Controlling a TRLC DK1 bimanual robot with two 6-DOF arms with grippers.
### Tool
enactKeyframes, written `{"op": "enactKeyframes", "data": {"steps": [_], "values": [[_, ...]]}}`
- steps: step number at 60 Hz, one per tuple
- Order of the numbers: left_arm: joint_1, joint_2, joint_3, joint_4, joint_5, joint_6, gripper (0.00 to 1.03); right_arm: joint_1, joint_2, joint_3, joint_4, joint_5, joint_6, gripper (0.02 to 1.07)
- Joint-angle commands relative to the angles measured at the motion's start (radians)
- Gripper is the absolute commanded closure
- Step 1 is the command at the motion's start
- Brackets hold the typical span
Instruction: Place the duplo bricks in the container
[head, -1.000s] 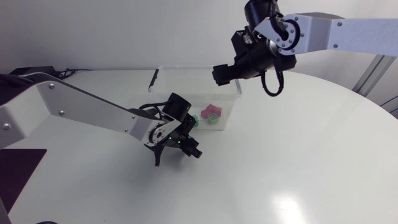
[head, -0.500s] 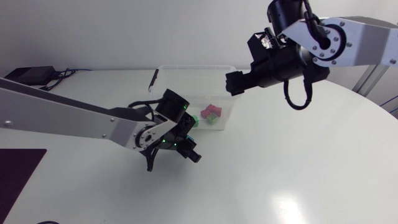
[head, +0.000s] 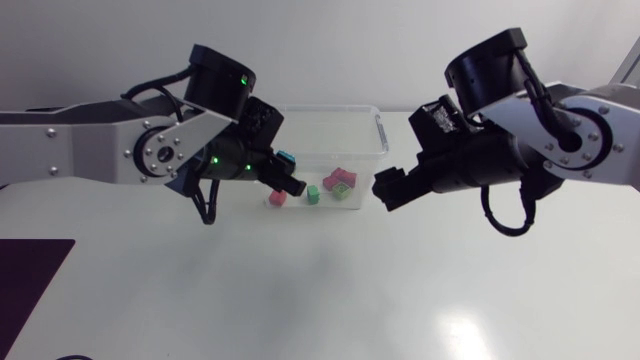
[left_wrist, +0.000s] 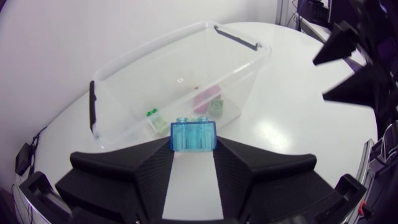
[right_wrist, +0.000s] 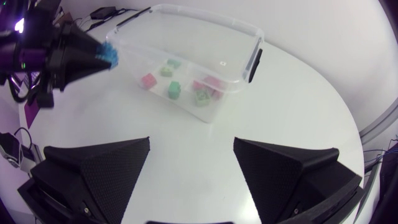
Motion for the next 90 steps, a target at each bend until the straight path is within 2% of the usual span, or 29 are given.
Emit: {"op": "enactKeyframes", "data": {"steps": [1,23,41,46,47,53,54,55,57,71,90], "values": [[0.025,0.001,0.072,-0.008,-0.001,0.024,0.70,0.013,-0.030,-0.064,0.002,-0.006,-0.019,0.10],[0.117,0.176,0.270,0.033,-0.001,0.025,0.69,0.022,-0.134,-0.251,0.043,0.000,-0.044,0.10],[0.158,0.317,0.383,0.038,-0.001,0.030,0.67,0.014,-0.187,-0.292,0.043,0.021,-0.070,0.09],[0.160,0.349,0.403,0.038,-0.001,0.036,0.55,0.016,-0.191,-0.301,0.043,0.025,-0.073,0.09],[0.161,0.360,0.409,0.038,-0.001,0.039,0.47,0.016,-0.191,-0.303,0.043,0.025,-0.073,0.09],[0.166,0.387,0.431,0.026,0.000,0.045,0.18,0.011,-0.208,-0.306,0.044,0.028,-0.073,0.09],[0.166,0.389,0.432,0.023,0.000,0.045,0.16,0.010,-0.210,-0.306,0.044,0.029,-0.073,0.09],[0.167,0.399,0.442,0.010,0.006,0.045,0.09,0.005,-0.214,-0.306,0.049,0.032,-0.073,0.09],[0.172,0.406,0.448,0.001,0.017,0.045,0.04,0.005,-0.219,-0.306,0.052,0.034,-0.075,0.09],[0.184,0.366,0.420,-0.046,0.057,0.036,0.04,-0.020,-0.279,-0.298,0.072,0.051,-0.066,0.08],[0.189,0.186,0.307,-0.134,0.101,0.037,0.04,-0.021,-0.378,-0.292,0.066,0.074,-0.069,0.07]]}}
